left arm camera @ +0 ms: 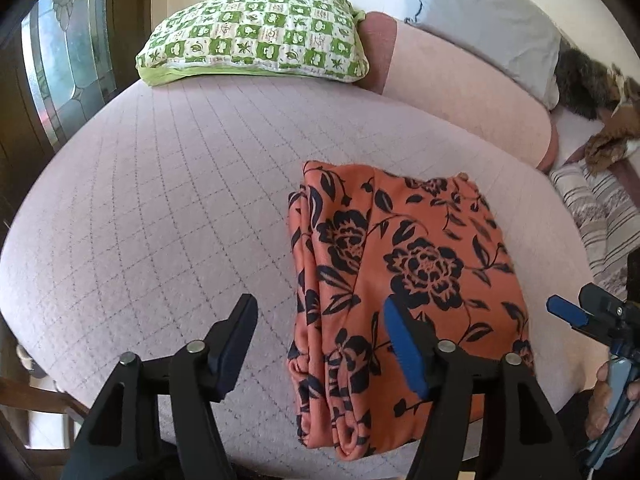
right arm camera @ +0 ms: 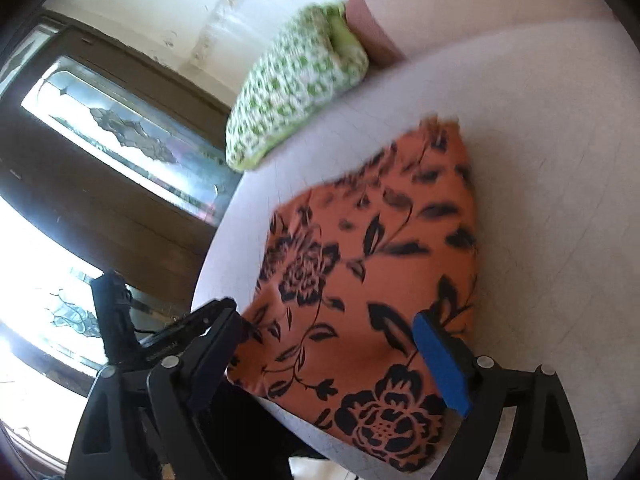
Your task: Fold small clothes
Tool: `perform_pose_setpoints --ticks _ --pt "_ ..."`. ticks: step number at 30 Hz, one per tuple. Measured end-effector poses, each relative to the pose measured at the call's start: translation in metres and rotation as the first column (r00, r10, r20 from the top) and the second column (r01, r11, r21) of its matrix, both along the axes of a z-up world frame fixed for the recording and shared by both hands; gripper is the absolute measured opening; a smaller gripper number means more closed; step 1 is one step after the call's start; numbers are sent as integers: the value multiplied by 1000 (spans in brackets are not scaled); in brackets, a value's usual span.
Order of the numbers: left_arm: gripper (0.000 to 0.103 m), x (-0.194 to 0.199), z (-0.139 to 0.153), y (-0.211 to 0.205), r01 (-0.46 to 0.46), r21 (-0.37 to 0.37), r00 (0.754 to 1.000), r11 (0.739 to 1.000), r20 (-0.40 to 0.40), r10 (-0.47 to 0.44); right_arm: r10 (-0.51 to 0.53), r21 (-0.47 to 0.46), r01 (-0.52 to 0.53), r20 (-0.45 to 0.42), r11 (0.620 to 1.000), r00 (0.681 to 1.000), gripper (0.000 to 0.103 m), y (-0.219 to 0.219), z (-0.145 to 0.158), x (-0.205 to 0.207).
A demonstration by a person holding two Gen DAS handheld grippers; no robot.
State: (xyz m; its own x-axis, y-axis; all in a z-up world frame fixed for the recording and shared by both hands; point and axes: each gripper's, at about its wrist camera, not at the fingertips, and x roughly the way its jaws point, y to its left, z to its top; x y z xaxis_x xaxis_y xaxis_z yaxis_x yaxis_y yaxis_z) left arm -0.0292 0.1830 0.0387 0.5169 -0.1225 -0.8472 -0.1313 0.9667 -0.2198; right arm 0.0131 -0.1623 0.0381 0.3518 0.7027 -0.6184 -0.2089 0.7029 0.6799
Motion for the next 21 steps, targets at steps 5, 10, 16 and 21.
perform_pose_setpoints --ticks 5,10,16,21 --pt "79 27 -23 10 3 -125 1000 992 -7 -4 -104 -6 104 -87 995 991 90 -31 -26 27" --pt "51 49 -72 -5 45 -182 989 982 -133 -70 40 -19 -46 -234 999 971 77 15 -79 66" --pt "24 51 -22 -42 143 -116 990 983 13 -143 95 -60 -99 -73 993 993 36 18 -30 67" --pt "25 98 33 -97 217 -88 965 972 169 -200 22 -55 -17 83 998 996 37 -38 30 95"
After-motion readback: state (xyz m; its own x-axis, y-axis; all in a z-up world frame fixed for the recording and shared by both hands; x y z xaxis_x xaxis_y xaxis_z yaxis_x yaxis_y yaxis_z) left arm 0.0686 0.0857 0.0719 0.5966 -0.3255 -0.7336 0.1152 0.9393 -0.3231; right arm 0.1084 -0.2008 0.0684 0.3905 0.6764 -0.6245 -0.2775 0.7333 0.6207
